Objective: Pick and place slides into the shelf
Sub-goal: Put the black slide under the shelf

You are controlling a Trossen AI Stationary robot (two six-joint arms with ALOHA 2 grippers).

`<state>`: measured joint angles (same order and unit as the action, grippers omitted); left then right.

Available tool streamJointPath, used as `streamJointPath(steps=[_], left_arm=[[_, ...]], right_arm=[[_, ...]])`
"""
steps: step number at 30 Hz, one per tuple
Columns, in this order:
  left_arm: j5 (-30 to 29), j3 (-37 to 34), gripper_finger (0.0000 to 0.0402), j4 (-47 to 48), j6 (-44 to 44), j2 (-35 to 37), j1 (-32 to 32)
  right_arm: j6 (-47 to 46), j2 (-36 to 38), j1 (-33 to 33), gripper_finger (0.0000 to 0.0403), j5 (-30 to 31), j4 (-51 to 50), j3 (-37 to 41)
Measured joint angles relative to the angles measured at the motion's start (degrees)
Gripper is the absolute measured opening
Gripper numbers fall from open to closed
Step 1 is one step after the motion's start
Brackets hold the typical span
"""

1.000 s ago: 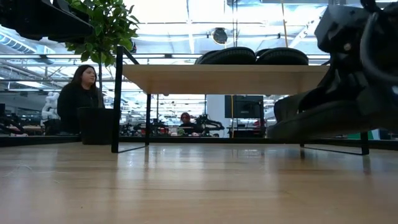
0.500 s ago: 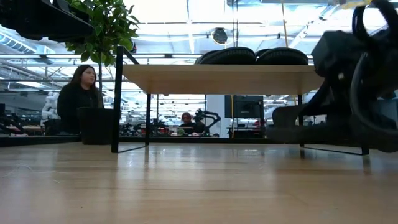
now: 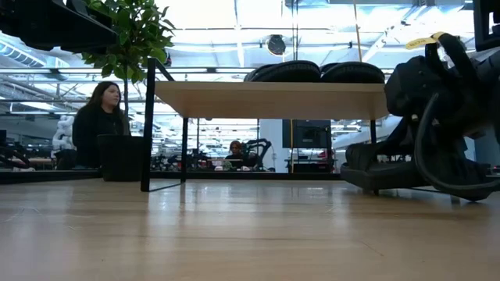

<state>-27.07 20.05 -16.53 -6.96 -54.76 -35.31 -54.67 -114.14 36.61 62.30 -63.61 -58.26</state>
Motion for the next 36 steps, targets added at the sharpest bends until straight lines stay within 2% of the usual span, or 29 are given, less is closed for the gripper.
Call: streamJointPath(steps=[8,22,36], left_arm=[[0.0,0.0,0.0017,0.0,0.0,0.0,0.0],[0.0,0.0,0.0017,-0.5,0.5,0.0,0.0],[0.0,0.0,0.0017,-0.5,0.4,0.0,0.0]], right_arm=[[0.6,0.1,-0.2,0.0025,-0.6,1.1,0.1],[0.3,4.2,0.6,0.0142,-3.0,2.4,0.2],[2.9,4.3,4.4,0.0184,-7.6,2.3,0.2]])
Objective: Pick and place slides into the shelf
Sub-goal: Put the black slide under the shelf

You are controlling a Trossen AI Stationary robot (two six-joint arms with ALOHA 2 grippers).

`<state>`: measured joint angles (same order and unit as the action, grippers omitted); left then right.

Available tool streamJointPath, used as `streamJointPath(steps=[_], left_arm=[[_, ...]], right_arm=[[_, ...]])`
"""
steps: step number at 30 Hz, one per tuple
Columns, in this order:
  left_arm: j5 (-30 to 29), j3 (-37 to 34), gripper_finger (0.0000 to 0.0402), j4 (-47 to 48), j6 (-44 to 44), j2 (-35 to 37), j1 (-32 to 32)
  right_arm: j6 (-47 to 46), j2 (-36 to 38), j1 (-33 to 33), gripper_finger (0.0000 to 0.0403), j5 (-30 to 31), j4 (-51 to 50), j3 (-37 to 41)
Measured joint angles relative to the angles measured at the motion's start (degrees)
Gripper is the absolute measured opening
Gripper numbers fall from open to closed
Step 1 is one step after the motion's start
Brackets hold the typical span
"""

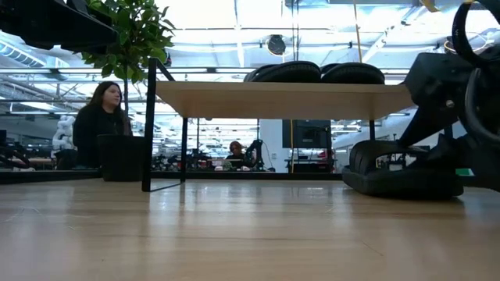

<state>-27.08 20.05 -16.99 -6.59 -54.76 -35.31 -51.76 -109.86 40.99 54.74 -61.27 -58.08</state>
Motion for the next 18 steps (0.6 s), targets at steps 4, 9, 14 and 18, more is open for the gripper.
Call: streamJointPath(steps=[4,9,14,18], left_arm=[[0.0,0.0,0.0017,0.0,-0.1,0.0,0.0],[0.0,0.0,0.0017,0.0,-0.1,0.0,0.0],[0.0,0.0,0.0017,0.0,-0.2,0.0,0.0],[0.0,0.0,0.0017,0.0,-0.1,0.0,0.0]], right_arm=[[0.0,0.0,0.6,0.0205,0.0,-0.2,-0.2],[0.2,0.0,2.1,0.0230,-1.7,-2.7,-2.8],[-3.2,0.0,4.7,0.0244,-4.9,-9.0,-7.4],[-1.4,0.0,8.3,0.0246,-6.2,-10.2,-11.8]])
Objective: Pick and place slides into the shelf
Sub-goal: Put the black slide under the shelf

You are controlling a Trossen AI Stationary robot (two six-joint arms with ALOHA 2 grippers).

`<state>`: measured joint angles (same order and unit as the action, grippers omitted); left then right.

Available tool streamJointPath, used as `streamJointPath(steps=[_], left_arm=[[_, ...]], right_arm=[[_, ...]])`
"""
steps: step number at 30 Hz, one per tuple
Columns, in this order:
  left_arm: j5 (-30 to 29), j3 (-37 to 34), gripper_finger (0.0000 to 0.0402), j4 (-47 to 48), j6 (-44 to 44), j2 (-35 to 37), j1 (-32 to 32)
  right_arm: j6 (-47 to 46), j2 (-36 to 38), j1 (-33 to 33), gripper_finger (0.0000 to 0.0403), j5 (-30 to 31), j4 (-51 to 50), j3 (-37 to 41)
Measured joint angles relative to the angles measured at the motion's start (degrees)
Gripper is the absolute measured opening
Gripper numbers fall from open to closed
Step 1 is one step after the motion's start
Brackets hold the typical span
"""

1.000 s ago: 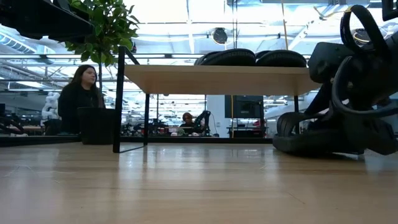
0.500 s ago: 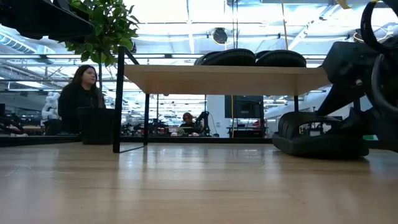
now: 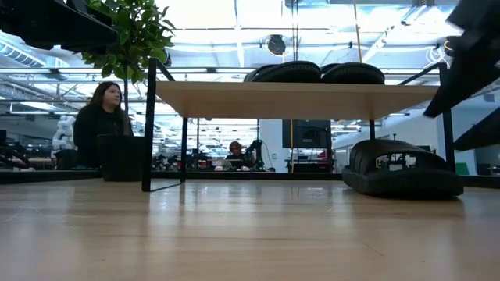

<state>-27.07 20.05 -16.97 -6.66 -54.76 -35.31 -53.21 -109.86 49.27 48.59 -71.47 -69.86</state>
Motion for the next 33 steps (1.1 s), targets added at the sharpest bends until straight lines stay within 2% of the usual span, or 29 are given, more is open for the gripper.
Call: streamJointPath(steps=[3,6,10,13,14,17,21,23,28,33], left_arm=[[0.0,0.0,0.0017,0.0,0.1,0.0,0.0],[0.0,0.0,0.0017,0.0,-0.3,0.0,0.0],[0.0,0.0,0.0017,-0.1,-0.4,0.0,0.0],[0.0,0.0,0.0017,-0.1,-0.5,0.0,0.0],[0.0,0.0,0.0017,-0.2,-0.5,0.0,0.0],[0.0,0.0,0.0017,-0.2,-0.9,0.0,0.0],[0.0,0.0,0.0017,-0.1,-1.1,0.0,0.0],[0.0,0.0,0.0017,-0.1,-1.1,0.0,0.0],[0.0,0.0,0.0017,-0.1,-1.1,0.0,0.0],[0.0,0.0,0.0017,-1.3,-1.9,0.0,0.0]], right_arm=[[4.8,0.0,3.1,0.0239,0.3,0.2,-4.2],[10.0,1.6,6.1,0.0207,2.7,0.9,-7.1],[19.5,8.1,9.6,0.0118,6.8,6.9,-7.4],[24.8,15.5,10.8,0.0035,7.2,13.4,-5.4],[26.7,18.2,10.9,0.0018,7.2,16.3,-4.1],[35.3,27.2,10.8,0.0015,6.8,29.2,2.6],[50.4,41.4,9.0,0.0007,3.8,52.5,14.9],[54.7,48.2,7.8,0.0002,4.2,59.9,20.4],[55.8,62.1,5.1,0.0001,15.5,62.5,27.7],[52.1,70.4,4.0,0.0000,25.0,61.6,28.3]])
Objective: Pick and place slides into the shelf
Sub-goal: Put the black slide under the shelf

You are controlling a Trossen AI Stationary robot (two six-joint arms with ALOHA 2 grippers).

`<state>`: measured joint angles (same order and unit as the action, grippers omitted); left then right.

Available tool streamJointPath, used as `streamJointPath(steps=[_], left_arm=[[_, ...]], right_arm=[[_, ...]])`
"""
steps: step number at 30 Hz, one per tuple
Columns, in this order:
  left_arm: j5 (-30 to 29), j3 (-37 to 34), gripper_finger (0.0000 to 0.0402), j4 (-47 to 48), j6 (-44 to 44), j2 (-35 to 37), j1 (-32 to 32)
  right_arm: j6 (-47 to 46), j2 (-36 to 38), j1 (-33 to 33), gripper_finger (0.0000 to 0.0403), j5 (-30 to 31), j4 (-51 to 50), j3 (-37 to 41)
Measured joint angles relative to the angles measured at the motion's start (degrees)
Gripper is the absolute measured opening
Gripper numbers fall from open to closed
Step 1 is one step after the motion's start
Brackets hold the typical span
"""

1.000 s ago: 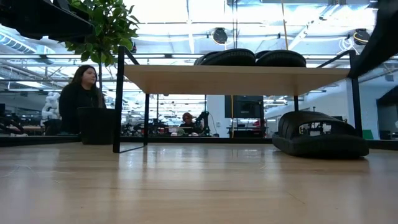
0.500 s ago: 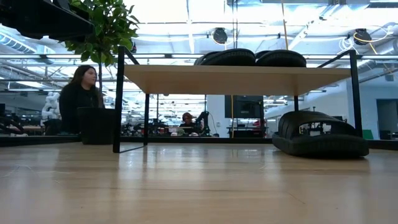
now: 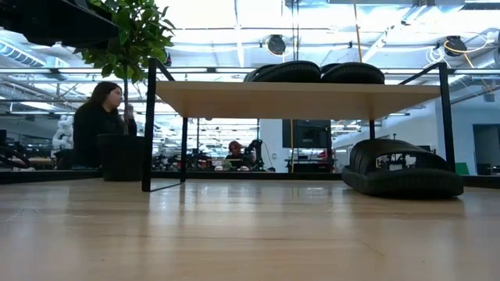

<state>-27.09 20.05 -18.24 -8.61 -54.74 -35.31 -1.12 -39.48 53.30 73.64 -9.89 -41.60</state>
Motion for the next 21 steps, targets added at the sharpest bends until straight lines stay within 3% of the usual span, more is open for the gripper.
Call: streamJointPath(steps=[5,9,13,19,21], left_arm=[[0.0,0.0,0.0017,-1.1,-1.4,0.0,0.0],[0.0,0.0,0.0017,-1.1,-1.6,0.0,0.0],[0.0,0.0,0.0017,-1.1,-1.9,0.0,0.0],[0.0,0.0,0.0017,-2.0,-4.0,0.0,0.0],[0.0,0.0,0.0017,-2.7,-5.1,0.0,0.0]], right_arm=[[-1.2,6.5,0.0,0.0000,8.1,-1.0,0.0],[-2.3,10.7,0.0,0.0000,7.8,-7.1,0.0],[-2.6,15.8,0.0,0.0000,-6.1,-12.7,0.0],[6.1,21.3,-1.7,0.0000,-27.8,-13.2,0.0],[8.1,21.7,-2.6,0.0000,-31.6,-13.1,0.0]])
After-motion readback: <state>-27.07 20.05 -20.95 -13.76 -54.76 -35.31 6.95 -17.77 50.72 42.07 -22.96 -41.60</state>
